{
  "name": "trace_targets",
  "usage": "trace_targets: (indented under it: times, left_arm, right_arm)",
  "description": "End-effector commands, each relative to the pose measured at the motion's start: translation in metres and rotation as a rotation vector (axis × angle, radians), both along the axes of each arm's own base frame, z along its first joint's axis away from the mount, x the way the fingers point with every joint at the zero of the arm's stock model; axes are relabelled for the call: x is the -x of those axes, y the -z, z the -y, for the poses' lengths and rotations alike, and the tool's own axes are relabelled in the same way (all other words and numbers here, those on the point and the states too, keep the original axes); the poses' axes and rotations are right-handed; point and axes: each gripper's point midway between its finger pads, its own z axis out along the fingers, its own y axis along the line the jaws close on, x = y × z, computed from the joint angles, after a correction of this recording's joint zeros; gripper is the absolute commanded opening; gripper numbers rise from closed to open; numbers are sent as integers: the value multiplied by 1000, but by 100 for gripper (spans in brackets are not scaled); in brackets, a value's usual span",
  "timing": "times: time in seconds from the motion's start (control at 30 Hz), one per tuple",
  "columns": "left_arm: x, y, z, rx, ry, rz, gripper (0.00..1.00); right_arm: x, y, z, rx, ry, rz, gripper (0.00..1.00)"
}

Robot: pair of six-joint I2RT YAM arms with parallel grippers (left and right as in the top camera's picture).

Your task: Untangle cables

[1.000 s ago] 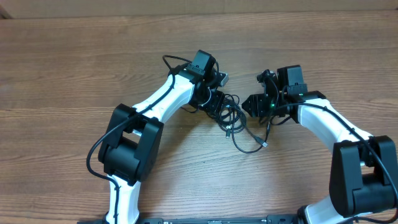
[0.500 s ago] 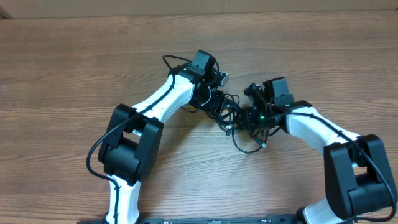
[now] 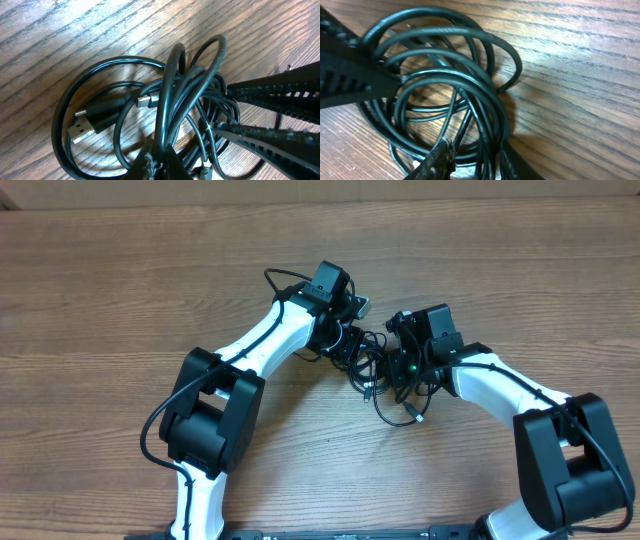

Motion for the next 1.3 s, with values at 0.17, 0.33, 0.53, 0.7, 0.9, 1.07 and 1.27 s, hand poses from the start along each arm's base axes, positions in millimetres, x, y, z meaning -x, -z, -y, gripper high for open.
trace_targets:
  times: [0.17,0.33,0.53,0.7,0.9,1.07,1.27]
  left_arm:
    - [-1,-3,8,19,42,16,4]
    - [-1,-3,8,19,42,16,4]
    - [-1,-3,8,19,42,16,4]
    - [-1,-3,8,19,42,16,4]
    - [-1,-3,8,19,42,16,4]
    - [-1,-3,8,19,42,16,4]
    - [-1,-3,8,19,42,16,4]
  right_arm:
    - [2,20,2,16,19,-49,16]
    - [-10,7,0,3,28,-38,23]
    - [-13,5,-1,0,28,-26,22]
    - [-14,4,-1,-2,29,-20,16]
    - [-15,4,-2,-3,28,-16,20]
    - [-19,1,-3,-7,29,-3,20]
    - [-28,-7,-5,-12,30,23,10]
